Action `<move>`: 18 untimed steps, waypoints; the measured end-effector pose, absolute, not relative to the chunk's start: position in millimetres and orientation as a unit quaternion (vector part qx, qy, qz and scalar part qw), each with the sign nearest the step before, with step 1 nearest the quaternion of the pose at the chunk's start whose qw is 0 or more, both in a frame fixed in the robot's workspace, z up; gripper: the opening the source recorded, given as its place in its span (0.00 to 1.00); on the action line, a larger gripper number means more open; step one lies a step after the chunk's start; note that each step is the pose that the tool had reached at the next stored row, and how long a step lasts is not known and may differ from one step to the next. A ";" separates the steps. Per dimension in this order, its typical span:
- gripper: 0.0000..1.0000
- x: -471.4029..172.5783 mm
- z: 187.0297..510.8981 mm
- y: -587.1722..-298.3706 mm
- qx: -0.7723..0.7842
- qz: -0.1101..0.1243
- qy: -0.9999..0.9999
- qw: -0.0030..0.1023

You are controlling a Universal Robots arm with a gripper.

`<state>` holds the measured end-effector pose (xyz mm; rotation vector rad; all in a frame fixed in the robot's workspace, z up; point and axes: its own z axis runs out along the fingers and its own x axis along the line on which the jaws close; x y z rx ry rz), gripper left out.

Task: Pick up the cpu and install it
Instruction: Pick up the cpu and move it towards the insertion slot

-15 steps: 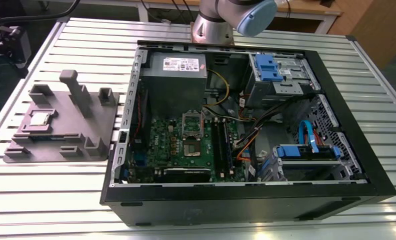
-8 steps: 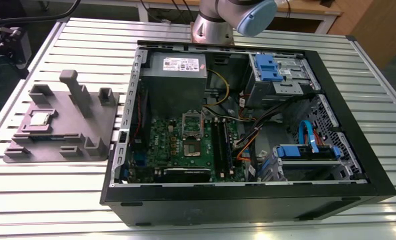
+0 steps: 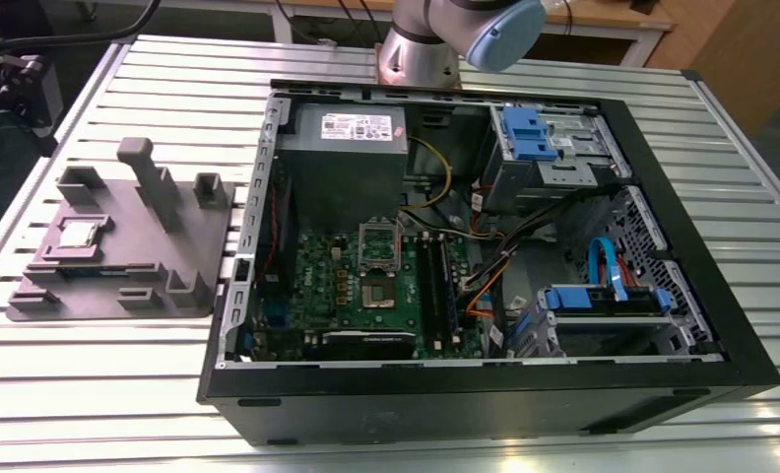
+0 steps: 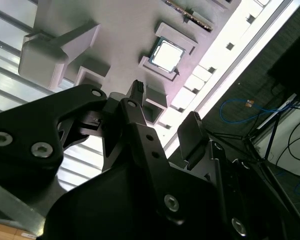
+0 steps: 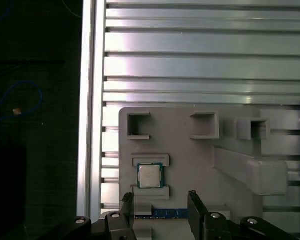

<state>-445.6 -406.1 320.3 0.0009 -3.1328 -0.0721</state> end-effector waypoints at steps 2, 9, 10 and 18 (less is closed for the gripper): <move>0.55 -445.6 319.3 -406.2 0.000 -0.023 -1.000 0.004; 0.55 -446.0 313.7 -407.7 0.001 -0.023 -1.000 0.004; 0.55 -446.0 313.4 -407.7 0.001 -0.023 -1.000 0.004; 0.55 -446.0 312.6 -407.8 0.001 -0.023 -1.000 0.004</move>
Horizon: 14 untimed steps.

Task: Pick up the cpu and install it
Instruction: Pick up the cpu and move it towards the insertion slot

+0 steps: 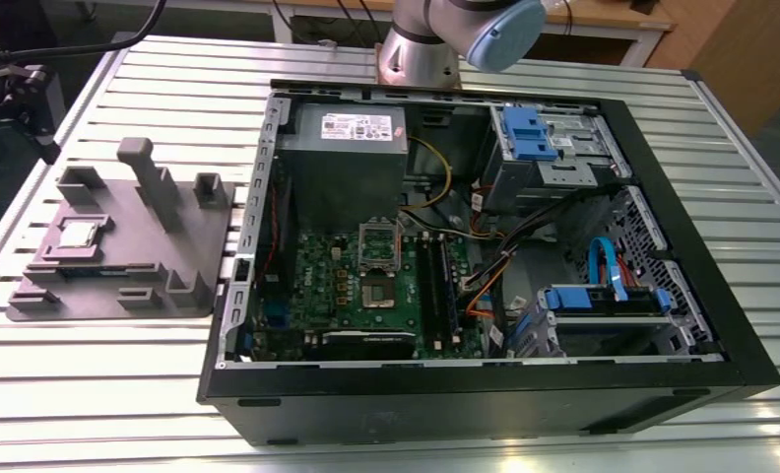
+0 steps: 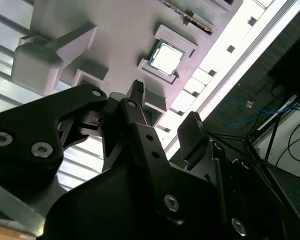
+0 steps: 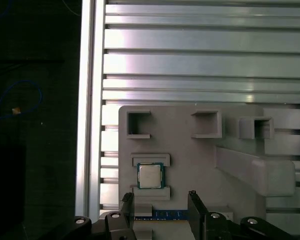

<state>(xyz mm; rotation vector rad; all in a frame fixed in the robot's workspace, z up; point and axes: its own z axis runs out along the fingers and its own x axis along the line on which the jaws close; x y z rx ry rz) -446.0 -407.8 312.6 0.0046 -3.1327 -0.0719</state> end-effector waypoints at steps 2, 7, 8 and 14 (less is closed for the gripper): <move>0.55 -446.0 312.6 -407.8 0.001 -0.023 -1.000 0.004; 0.56 -446.0 312.5 -407.8 0.001 -0.023 -1.000 0.004; 0.56 -446.0 312.3 -407.8 0.001 -0.023 -1.000 0.004; 0.62 -446.0 306.3 -407.8 0.001 -0.023 -1.000 0.004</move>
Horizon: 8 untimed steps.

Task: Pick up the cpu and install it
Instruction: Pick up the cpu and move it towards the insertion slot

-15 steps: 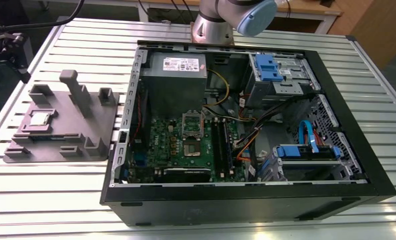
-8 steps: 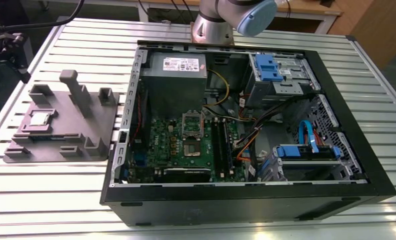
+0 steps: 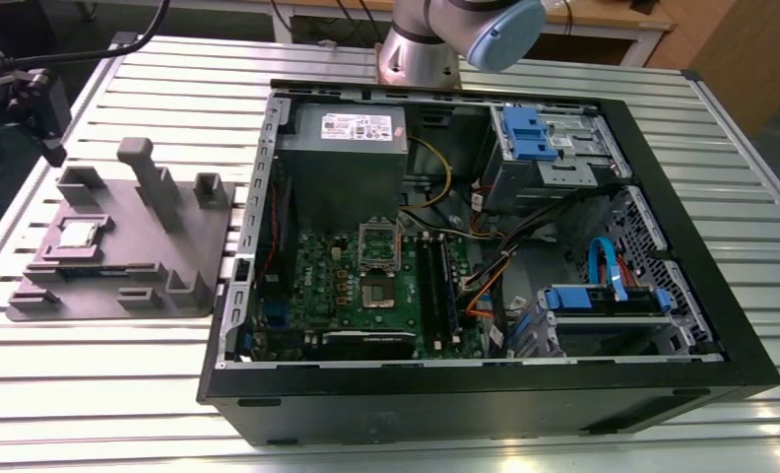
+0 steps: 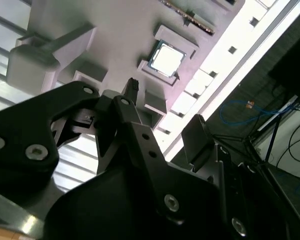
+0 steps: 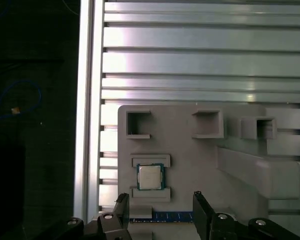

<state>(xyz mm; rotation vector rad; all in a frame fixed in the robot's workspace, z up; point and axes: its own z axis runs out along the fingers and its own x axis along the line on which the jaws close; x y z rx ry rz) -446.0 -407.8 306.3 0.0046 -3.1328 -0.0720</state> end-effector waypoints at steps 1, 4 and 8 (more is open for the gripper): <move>0.62 -446.0 305.1 -407.9 0.001 -0.023 -1.000 0.004; 0.62 -445.9 301.8 -408.8 0.002 -0.023 -1.000 0.004; 0.62 -446.0 297.0 -409.4 0.001 -0.023 -1.000 0.004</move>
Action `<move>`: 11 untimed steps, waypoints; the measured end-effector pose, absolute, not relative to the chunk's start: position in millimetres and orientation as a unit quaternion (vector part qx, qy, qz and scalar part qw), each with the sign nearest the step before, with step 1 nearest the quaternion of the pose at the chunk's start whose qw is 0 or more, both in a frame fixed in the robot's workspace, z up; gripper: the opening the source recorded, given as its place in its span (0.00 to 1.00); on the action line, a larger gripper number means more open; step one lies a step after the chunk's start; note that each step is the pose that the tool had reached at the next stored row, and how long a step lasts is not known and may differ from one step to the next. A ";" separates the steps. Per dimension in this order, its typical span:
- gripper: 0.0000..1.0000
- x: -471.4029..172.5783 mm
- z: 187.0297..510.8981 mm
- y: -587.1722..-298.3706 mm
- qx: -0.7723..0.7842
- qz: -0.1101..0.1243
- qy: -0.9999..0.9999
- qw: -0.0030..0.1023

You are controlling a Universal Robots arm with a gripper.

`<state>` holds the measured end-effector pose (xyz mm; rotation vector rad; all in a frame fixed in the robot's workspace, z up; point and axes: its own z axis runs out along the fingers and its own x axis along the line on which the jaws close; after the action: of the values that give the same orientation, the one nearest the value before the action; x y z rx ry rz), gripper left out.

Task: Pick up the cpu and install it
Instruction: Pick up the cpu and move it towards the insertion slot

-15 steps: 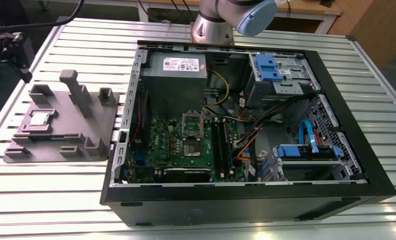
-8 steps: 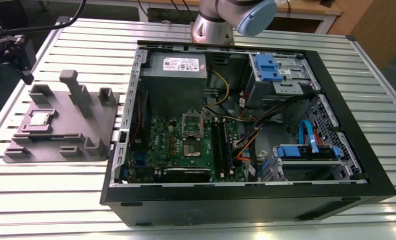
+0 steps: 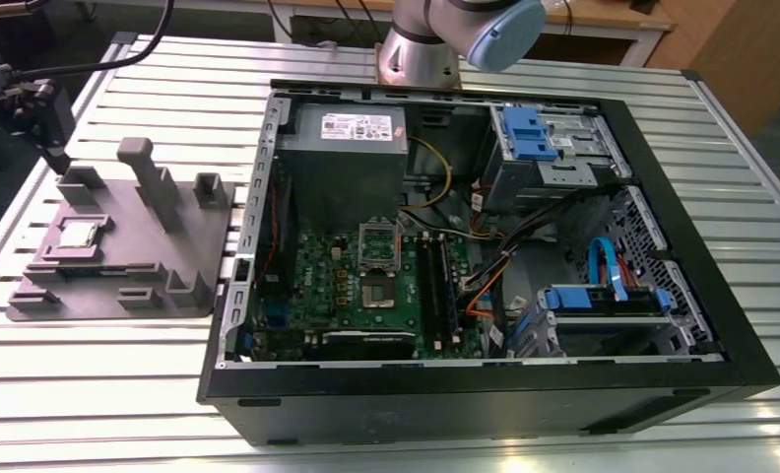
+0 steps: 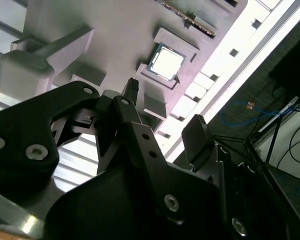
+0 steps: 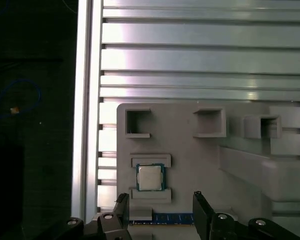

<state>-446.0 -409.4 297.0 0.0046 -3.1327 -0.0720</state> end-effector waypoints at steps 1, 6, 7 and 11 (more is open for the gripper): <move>0.62 -446.0 295.7 -409.5 0.001 -0.023 -1.000 0.004; 0.62 -446.0 288.2 -410.7 0.001 -0.023 -1.000 0.004; 0.62 -446.0 287.3 -410.7 0.001 -0.023 -1.000 0.004; 0.62 -446.0 286.2 -410.8 0.001 -0.023 -1.000 0.004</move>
<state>-446.0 -410.8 286.2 0.0046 -3.1327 -0.0720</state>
